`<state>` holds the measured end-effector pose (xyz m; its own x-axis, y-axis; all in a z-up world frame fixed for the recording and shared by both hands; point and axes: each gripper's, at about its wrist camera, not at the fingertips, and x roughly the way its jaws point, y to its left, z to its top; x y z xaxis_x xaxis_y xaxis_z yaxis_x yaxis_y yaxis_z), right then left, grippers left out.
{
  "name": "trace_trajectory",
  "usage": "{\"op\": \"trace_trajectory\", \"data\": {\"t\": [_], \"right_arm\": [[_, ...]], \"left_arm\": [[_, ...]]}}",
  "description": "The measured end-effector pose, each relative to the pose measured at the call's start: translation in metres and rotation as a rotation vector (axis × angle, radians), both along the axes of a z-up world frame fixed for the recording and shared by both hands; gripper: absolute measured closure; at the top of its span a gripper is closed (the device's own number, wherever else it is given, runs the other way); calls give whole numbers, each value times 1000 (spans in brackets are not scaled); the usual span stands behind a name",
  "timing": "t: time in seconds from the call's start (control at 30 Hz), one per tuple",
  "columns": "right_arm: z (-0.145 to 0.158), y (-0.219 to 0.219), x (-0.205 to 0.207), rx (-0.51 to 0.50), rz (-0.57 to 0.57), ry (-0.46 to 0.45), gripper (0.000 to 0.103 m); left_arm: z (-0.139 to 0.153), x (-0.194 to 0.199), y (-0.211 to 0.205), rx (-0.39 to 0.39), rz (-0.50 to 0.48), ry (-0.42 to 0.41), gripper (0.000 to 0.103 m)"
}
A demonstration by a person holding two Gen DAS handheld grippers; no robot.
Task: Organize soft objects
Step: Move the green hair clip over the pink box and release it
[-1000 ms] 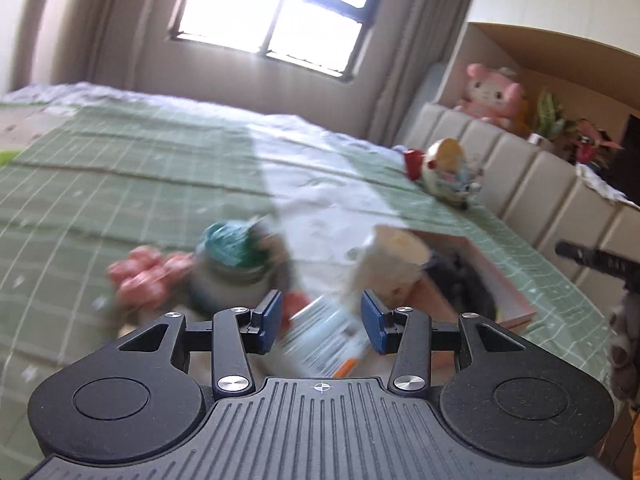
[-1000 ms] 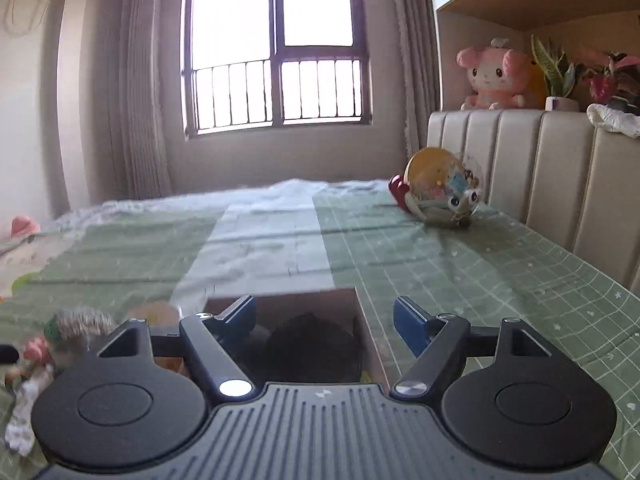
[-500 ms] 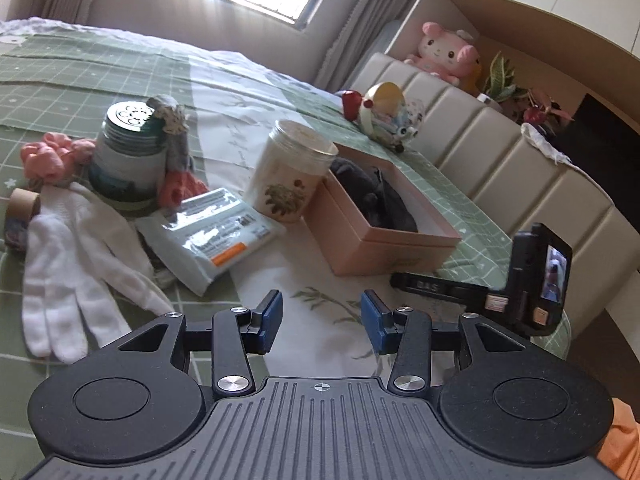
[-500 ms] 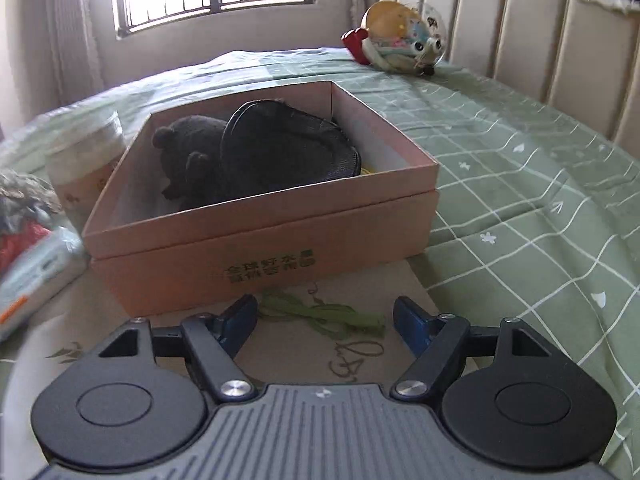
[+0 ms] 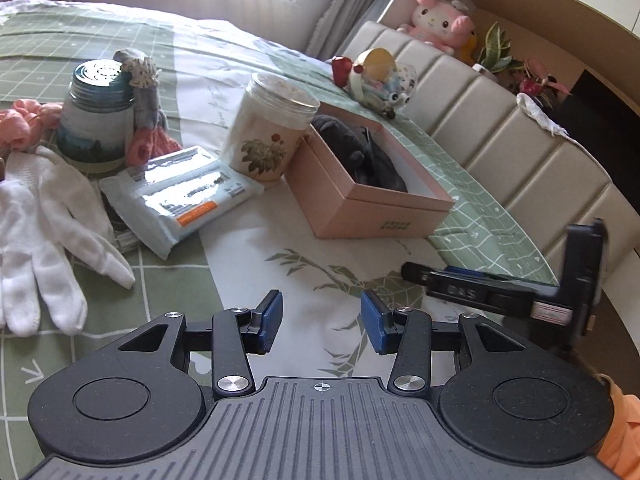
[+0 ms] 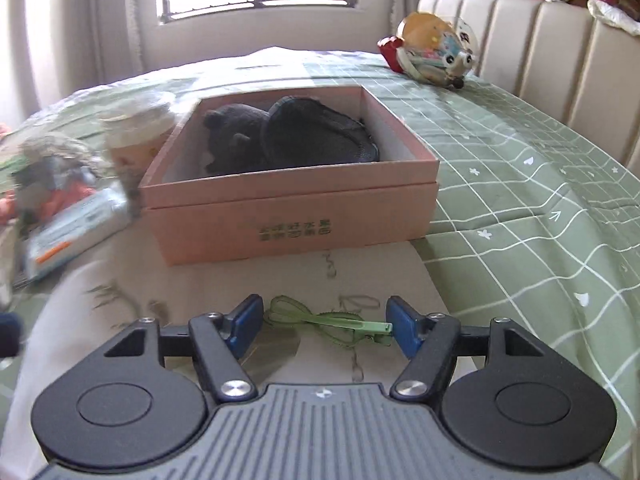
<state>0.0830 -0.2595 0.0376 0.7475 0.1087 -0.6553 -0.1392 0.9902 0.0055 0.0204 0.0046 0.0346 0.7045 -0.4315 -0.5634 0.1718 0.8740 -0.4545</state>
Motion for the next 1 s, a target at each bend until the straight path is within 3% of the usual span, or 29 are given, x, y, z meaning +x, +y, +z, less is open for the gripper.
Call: {"op": "trace_trajectory", "data": {"t": [0.1,0.23,0.37,0.47,0.57,0.67,1.0], "right_arm": [[20,-1,-17,19,42,-50,35],[60,6,-17,10,78,-182,35],[99,24,27,-36,80,-306,34],[110,36,72,-65,67,-281,24],[105,38,87,-7,50,-202,24],[88,44,64,66,88,-166,24],[25,118,-23,59,254,-98,23]], "left_arm": [[-1,0,-1,-4,-1,4,56],[0,-1,-2,-2,-2,7,56],[2,-5,1,4,7,9,56],[3,-9,8,20,31,8,56],[3,-13,18,53,66,2,56],[2,-13,29,105,111,-14,56],[5,-13,82,185,305,-45,56]]}}
